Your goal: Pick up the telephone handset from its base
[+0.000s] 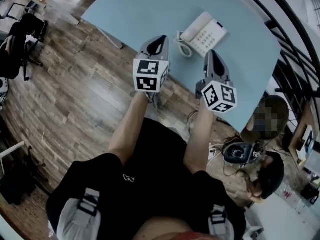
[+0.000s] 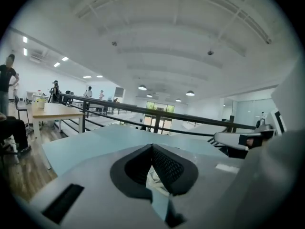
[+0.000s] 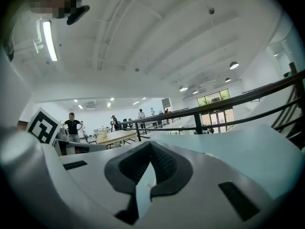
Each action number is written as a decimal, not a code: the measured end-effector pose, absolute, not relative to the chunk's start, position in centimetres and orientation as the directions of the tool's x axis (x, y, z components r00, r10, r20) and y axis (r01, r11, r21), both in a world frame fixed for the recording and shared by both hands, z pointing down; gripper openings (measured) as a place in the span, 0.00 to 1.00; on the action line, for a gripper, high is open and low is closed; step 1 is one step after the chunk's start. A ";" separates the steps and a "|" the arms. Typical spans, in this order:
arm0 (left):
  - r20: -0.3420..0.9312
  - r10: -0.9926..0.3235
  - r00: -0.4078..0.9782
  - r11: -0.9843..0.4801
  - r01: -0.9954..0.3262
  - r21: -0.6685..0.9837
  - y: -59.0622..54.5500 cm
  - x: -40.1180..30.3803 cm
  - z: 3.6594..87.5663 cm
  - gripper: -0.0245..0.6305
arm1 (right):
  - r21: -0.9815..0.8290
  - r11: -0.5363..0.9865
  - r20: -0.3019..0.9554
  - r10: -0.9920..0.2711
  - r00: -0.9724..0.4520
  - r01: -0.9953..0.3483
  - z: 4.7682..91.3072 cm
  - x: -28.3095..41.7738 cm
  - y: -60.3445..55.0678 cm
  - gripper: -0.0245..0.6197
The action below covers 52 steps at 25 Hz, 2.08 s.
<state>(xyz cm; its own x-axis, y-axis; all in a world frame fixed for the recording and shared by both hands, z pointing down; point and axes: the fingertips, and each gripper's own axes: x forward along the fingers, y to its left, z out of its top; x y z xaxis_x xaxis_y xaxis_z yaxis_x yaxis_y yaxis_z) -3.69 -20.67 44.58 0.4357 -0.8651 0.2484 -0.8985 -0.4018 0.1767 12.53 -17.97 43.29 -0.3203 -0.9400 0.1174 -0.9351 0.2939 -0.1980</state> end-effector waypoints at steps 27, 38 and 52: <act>0.433 -0.742 0.512 -0.442 -0.859 0.259 -32.4 1.0 55.2 0.04 | -0.527 0.172 0.530 -0.699 -0.480 -0.833 59.7 12.6 -34.5 0.30; 0.426 -0.745 0.513 -0.441 -0.858 0.262 -33.2 0.3 54.9 0.04 | -0.669 0.060 0.516 -0.680 -0.521 -0.741 61.6 12.0 -37.0 0.27; 0.288 -0.795 0.534 -0.489 -0.845 0.217 -35.1 0.3 46.7 0.04 | -0.638 0.205 0.305 -0.818 -0.488 -0.742 50.9 10.1 -36.6 0.15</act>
<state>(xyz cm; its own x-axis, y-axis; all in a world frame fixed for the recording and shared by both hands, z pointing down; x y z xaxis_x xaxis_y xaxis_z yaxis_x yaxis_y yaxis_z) 0.26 -35.11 46.74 0.5337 -0.7950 0.2881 -0.8451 -0.4887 0.2169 10.13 -36.60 50.89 -0.4882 -0.8177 0.3052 -0.7421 0.2049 -0.6382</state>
